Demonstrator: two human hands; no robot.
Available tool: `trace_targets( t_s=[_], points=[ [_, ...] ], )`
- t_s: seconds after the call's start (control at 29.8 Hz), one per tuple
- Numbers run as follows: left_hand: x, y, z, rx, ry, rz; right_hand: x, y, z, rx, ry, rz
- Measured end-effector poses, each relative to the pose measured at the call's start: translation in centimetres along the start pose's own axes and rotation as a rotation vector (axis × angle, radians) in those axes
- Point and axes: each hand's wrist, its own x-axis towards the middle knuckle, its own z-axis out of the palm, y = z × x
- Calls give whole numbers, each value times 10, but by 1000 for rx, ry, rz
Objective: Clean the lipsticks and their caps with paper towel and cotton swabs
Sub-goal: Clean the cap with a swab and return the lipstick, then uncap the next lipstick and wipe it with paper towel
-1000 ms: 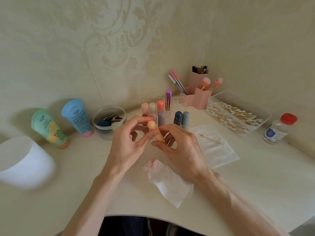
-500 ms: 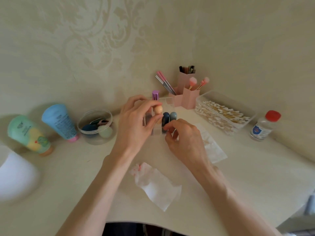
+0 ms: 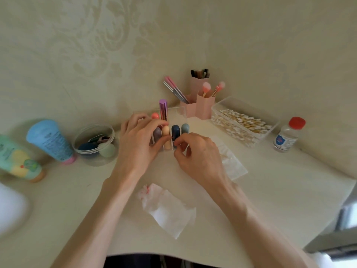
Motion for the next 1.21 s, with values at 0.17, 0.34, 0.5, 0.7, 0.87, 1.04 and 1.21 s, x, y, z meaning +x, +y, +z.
trace_targets(
  t_s=[0.17,0.34,0.5,0.7,0.87,1.04,1.21],
  points=[
    [-2,-2,-7,-1,-17,38,0,-2,-1,-13,-30,20],
    [-4,-6,-11,-12,-43,5,0,-3,-3,-16,-56,27],
    [5,3,-23,-137,44,-31,-1,-5,-2,66,-40,10],
    [-12,24,-54,-456,210,-197,-4,-15,-6,369,-75,-76],
    [-33,31,-59,-648,135,-294,-7,-19,-5,432,-76,-175],
    [-51,32,-52,-758,265,-458,-7,-20,0,419,-145,-228],
    [-60,37,-52,-829,438,-560,-9,-16,3,332,-197,-315]
  ],
)
